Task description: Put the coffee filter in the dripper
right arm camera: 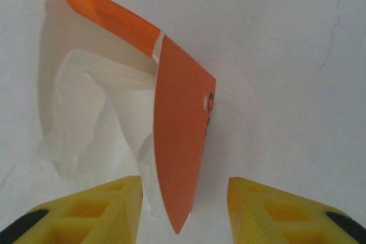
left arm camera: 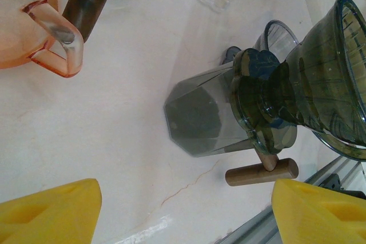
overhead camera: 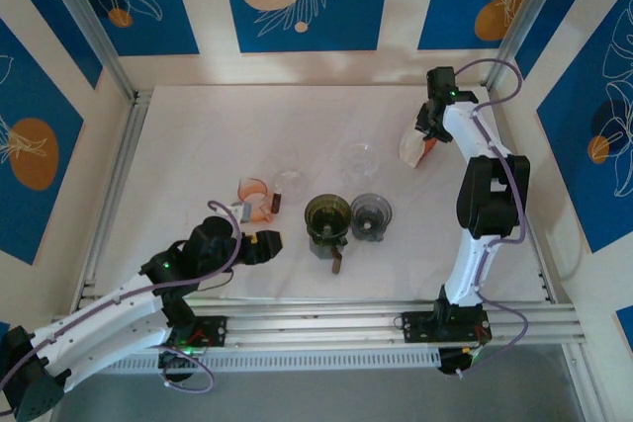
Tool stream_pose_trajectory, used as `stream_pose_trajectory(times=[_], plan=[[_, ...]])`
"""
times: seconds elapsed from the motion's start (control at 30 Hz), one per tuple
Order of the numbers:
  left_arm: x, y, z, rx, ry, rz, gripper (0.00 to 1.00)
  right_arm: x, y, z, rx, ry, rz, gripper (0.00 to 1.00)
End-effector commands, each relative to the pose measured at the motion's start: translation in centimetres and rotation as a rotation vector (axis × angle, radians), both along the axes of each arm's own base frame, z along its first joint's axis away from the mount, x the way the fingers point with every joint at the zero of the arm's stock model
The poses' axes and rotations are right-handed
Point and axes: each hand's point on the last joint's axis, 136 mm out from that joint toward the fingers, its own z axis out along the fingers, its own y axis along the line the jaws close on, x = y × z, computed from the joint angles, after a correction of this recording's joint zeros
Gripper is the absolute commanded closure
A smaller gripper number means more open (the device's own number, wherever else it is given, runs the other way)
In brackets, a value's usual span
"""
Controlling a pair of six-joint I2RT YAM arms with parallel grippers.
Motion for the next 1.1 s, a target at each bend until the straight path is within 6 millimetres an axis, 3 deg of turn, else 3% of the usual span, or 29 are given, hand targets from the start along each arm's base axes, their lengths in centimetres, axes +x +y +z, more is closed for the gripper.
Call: stream_pose_trajectory(times=[0.0,0.43,1.07], plan=[[0.3,0.0,0.3,0.007,-0.011,-0.001,0.22,1.0,-0.3,0.8,-0.012,-0.02,0.027,0.6],[0.4,-0.2,-0.3,0.02,0.009,0.001,0.21,1.4,0.2,0.0,-0.028,-0.015,0.15,0.82],[0.4,-0.2,-0.6,0.021,0.019,0.001,0.21,2.8,3.4,1.3,-0.195,-0.089,0.479,0.97]])
